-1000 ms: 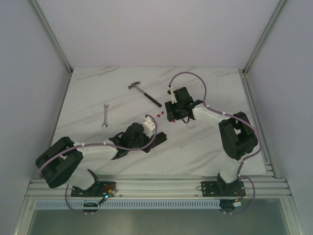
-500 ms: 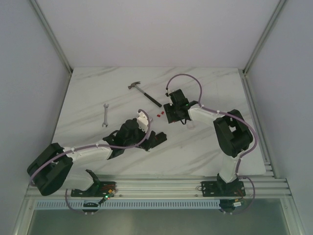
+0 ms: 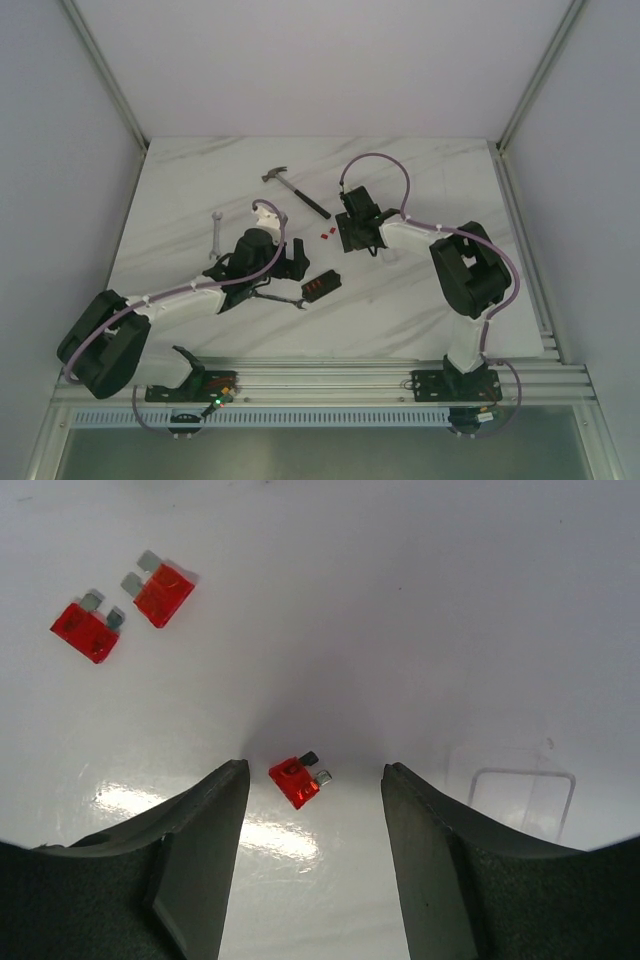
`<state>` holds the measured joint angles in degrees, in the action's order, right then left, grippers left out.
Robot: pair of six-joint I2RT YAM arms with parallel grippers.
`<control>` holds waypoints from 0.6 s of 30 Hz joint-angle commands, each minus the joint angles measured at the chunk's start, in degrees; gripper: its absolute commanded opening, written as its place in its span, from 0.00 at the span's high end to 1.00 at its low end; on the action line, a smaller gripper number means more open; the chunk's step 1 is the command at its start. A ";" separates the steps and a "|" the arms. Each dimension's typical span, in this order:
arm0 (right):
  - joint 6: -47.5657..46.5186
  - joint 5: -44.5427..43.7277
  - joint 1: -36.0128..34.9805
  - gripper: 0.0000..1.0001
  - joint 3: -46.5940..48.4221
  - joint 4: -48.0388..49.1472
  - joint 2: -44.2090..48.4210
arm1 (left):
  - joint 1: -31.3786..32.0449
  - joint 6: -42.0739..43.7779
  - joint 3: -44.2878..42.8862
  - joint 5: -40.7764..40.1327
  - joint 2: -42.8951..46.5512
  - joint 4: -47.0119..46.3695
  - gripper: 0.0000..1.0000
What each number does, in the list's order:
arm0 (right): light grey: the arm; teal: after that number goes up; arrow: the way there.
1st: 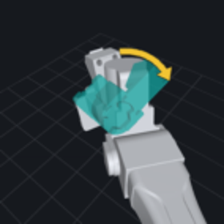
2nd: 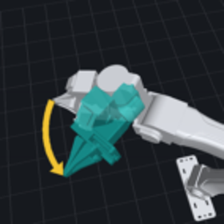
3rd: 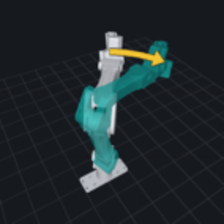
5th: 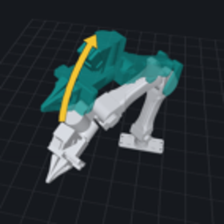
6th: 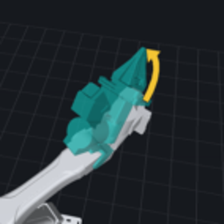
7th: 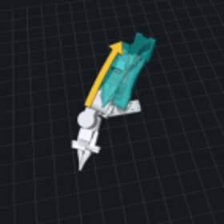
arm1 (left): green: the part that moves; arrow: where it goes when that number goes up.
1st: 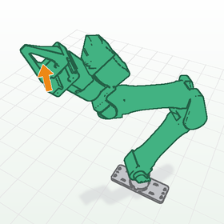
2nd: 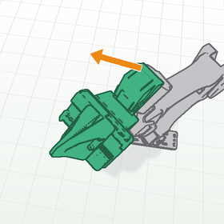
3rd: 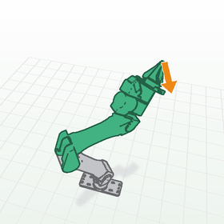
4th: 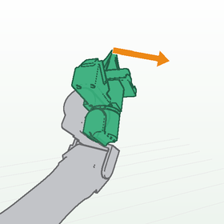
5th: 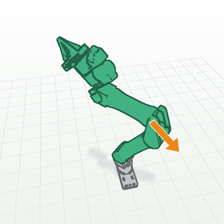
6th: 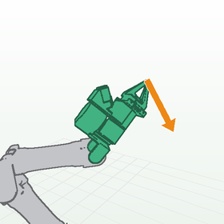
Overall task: Snap on the fuse box
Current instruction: Pick up the fuse from the center of the board.
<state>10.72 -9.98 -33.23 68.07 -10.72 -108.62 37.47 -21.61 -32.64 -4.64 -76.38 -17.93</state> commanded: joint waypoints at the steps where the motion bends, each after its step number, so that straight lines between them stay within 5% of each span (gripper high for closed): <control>1: 0.62 -2.66 0.27 0.38 -1.89 0.00 1.72 | -0.38 -2.78 -1.41 -0.41 -1.20 1.10 0.00; 18: 2.18 11.69 0.26 0.41 -2.43 0.53 1.45 | -0.44 -3.23 -1.81 0.56 -0.45 1.95 0.00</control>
<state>11.05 -3.31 -32.73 65.65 -9.28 -106.87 37.34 -24.16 -32.95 -4.54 -77.34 -16.47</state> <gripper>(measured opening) 0.592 0.998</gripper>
